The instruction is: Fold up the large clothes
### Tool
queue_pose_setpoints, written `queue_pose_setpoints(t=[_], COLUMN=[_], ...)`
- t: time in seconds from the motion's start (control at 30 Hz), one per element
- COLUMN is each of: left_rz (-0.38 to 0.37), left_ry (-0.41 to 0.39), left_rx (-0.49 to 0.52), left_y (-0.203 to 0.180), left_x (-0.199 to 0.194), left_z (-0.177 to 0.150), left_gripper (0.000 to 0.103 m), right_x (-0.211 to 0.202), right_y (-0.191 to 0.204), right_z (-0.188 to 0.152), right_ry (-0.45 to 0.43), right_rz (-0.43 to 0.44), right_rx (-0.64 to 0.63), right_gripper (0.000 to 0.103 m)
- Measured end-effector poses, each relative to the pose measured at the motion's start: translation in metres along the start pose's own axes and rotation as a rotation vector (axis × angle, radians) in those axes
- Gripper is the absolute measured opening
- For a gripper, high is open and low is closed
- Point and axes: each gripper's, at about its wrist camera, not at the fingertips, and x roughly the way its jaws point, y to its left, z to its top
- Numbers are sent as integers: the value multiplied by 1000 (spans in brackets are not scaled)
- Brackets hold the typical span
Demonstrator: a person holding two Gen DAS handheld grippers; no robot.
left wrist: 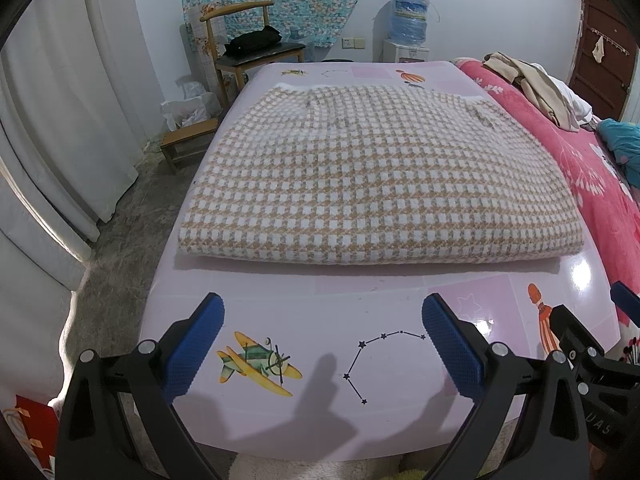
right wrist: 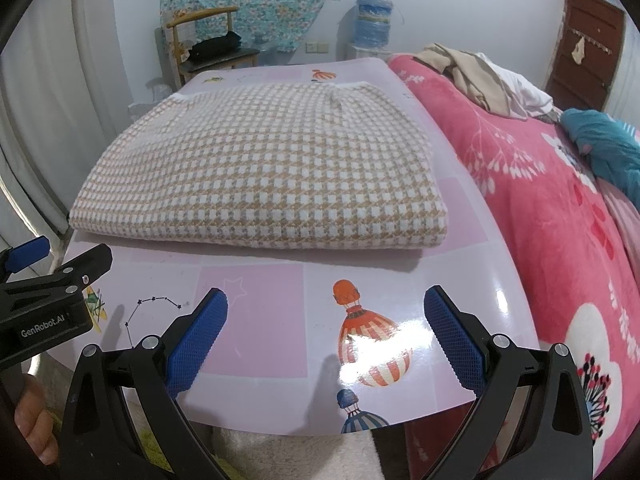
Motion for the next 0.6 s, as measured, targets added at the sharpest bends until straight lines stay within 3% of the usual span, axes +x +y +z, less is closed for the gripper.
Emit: queue_pose_setpoints(t=[0.6], left_rz=[-1], left_ry=[2], left_rx=[-4], left_y=[0], left_x=[0], left_z=[-1], left_gripper=[97], right_x=[2], right_y=[1], right_z=[-2], right_ry=[3], right_rz=[-2], right_rx=[-3], right_gripper=[95])
